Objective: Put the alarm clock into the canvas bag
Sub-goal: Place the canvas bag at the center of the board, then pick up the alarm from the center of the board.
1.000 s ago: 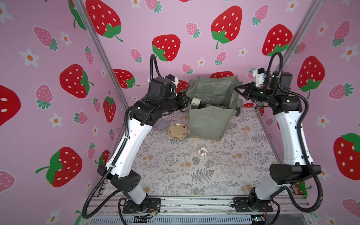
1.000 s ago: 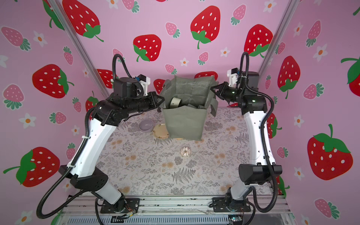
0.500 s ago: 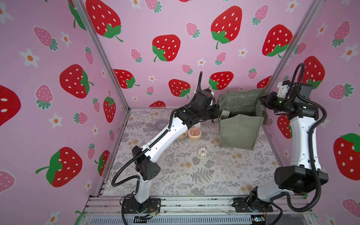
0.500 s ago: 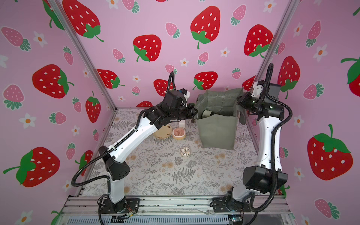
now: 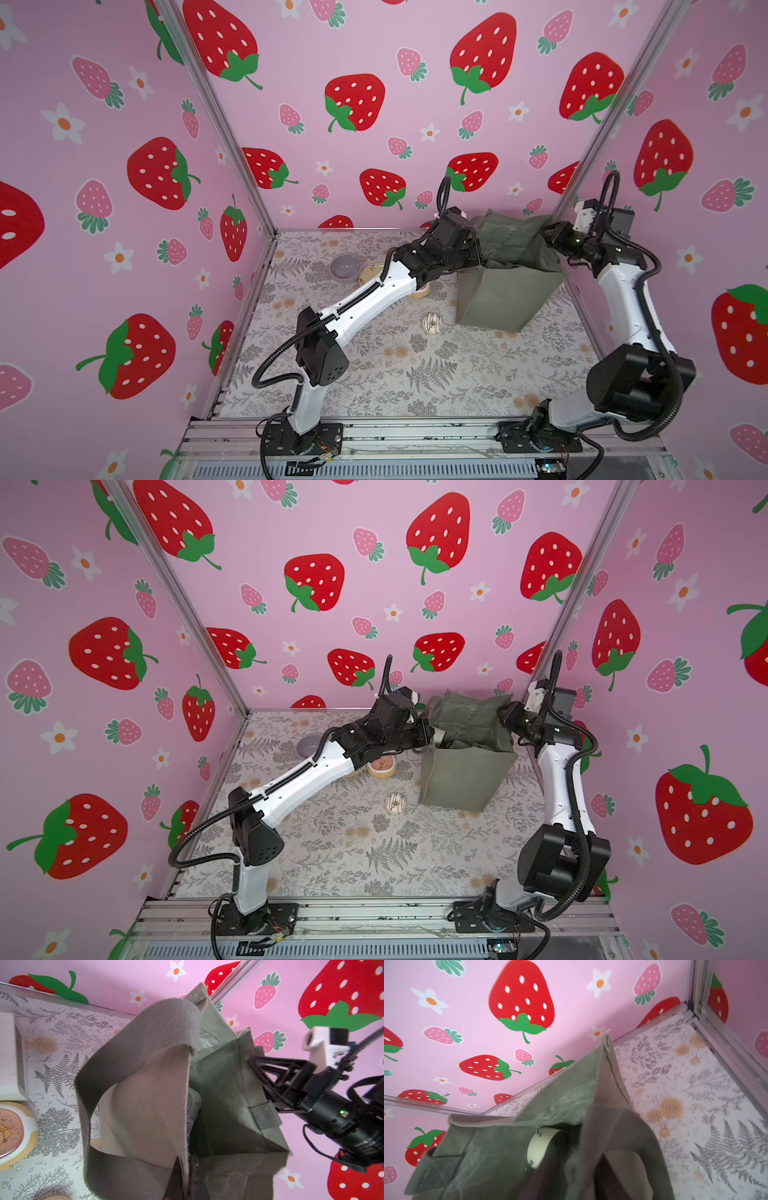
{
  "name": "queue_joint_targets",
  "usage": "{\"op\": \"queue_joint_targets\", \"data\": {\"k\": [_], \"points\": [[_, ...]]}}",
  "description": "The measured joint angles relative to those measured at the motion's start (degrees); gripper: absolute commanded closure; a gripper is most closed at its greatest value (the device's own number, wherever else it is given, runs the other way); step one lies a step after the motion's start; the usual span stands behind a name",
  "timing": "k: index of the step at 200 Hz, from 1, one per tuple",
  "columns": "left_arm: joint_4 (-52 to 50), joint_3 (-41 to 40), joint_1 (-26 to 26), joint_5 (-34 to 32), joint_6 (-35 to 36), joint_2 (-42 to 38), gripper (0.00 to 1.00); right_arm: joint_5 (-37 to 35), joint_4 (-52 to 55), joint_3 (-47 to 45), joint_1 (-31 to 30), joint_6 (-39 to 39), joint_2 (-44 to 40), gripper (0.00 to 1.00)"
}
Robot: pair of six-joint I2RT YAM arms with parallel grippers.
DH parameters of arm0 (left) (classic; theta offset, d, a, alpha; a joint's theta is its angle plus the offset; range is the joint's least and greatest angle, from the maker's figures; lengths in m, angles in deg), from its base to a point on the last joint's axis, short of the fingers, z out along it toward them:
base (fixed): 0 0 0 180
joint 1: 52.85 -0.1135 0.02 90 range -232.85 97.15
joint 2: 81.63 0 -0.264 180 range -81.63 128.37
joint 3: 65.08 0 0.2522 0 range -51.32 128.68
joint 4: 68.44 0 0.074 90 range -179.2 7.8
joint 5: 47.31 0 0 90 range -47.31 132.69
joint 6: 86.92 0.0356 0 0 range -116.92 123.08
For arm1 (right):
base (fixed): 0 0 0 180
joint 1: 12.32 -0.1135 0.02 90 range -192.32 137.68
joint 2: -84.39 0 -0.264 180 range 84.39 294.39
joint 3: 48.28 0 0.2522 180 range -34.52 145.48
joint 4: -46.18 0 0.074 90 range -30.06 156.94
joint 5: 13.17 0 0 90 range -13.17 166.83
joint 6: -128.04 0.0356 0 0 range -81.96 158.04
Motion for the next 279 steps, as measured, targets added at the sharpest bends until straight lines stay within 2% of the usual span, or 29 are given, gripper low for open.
{"op": "queue_joint_targets", "data": {"k": [19, 34, 54, 81, 105, 120, 140, 169, 192, 231, 253, 279], "points": [[1.5, -0.9, -0.2, -1.6, 0.2, -1.6, 0.55, 0.6, -0.8, 1.6, 0.0, -1.3, -1.1, 0.0], [1.8, -1.1, -0.7, -2.6, 1.4, -3.8, 0.47, 0.9, -1.0, 3.6, 0.0, -2.0, -2.0, 0.0], [2.0, -2.4, -1.7, -4.0, 2.7, -8.2, 0.42, 0.8, -1.3, 4.5, -0.6, -1.9, -5.0, 0.0], [2.2, -8.1, -4.7, -5.0, 4.7, -17.4, 0.37, -0.7, 0.1, 6.9, -3.5, -2.4, -9.3, 0.0], [1.8, -14.9, -8.7, -5.4, 6.3, -26.4, 0.36, -5.6, 2.8, 13.0, -13.2, -4.6, -10.4, 0.0], [0.0, -18.8, -12.6, -4.4, 5.8, -31.9, 0.36, -8.8, 3.8, 15.8, -21.7, -5.2, -10.4, 0.05], [-3.9, -24.3, -20.6, -3.0, 5.1, -38.7, 0.37, -13.2, 5.5, 18.6, -33.7, -5.2, -8.8, 0.14], [-8.3, -34.8, -31.6, 1.2, 4.9, -47.6, 0.38, -18.0, 7.9, 23.5, -47.0, -5.2, -0.3, 0.21], [-10.4, -43.1, -37.6, 5.8, 4.7, -52.3, 0.38, -24.2, 11.3, 27.8, -53.9, -5.2, 9.0, 0.22], [-12.6, -48.6, -38.6, 9.7, 4.9, -54.7, 0.38, -35.8, 17.0, 33.6, -60.9, -4.0, 22.8, 0.26], [-14.2, -48.6, -38.7, 10.6, 5.7, -55.7, 0.38, -40.8, 20.2, 38.2, -61.2, -3.4, 29.7, 0.22], [-14.4, -49.3, -39.1, 11.6, 6.3, -56.4, 0.38, -43.6, 24.2, 47.1, -59.7, -3.5, 39.5, 0.18]]}}
